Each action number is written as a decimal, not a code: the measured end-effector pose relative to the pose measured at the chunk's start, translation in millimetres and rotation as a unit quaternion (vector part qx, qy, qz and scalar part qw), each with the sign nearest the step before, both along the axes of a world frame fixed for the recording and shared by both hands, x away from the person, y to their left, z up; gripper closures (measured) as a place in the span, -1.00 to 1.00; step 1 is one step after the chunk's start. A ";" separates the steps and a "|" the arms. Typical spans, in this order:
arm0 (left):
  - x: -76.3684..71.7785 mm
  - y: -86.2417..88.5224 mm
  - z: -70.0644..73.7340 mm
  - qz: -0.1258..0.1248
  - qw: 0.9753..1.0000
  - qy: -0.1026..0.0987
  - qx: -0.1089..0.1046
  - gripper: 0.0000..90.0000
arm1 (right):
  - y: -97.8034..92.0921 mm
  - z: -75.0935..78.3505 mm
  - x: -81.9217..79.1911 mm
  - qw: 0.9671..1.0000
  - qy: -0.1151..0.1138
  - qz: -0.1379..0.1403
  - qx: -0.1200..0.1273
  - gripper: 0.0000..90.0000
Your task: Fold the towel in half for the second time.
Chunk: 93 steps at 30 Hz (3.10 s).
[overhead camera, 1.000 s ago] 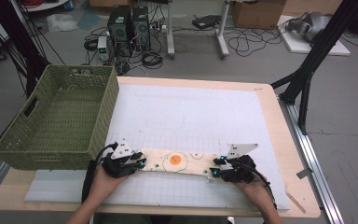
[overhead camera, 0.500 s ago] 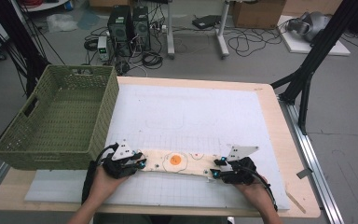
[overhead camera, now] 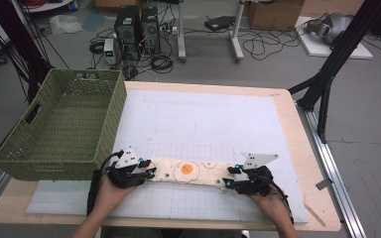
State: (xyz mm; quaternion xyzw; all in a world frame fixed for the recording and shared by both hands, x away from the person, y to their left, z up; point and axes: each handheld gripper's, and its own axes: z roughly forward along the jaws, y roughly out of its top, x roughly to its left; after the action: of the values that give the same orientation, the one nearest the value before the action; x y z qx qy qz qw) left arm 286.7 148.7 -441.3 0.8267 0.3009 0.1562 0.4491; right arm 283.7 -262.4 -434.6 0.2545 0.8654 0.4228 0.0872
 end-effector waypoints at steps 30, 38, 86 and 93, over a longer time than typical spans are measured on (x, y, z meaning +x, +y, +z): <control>-1.8 7.1 8.7 0.001 0.999 -0.021 -0.034 0.23 | -11.7 7.4 2.8 0.998 -0.006 -0.043 0.038 -0.01; -0.6 9.8 7.0 0.016 0.999 -0.021 -0.026 0.16 | -14.4 6.0 5.6 0.997 -0.004 -0.066 0.028 -0.02; 10.0 11.2 -8.7 0.047 0.998 0.050 0.007 0.05 | -0.8 -8.4 19.0 0.996 0.040 -0.079 -0.033 -0.01; 8.3 9.5 -8.3 0.041 0.997 0.067 -0.007 0.40 | -1.5 -8.6 21.8 0.996 0.052 -0.073 -0.019 0.42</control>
State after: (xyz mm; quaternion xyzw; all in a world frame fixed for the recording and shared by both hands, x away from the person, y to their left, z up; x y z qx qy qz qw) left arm 295.0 158.2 -449.6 0.8191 0.3648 0.1170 0.4270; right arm 305.6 -263.9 -443.2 0.3371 0.8558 0.3846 0.0773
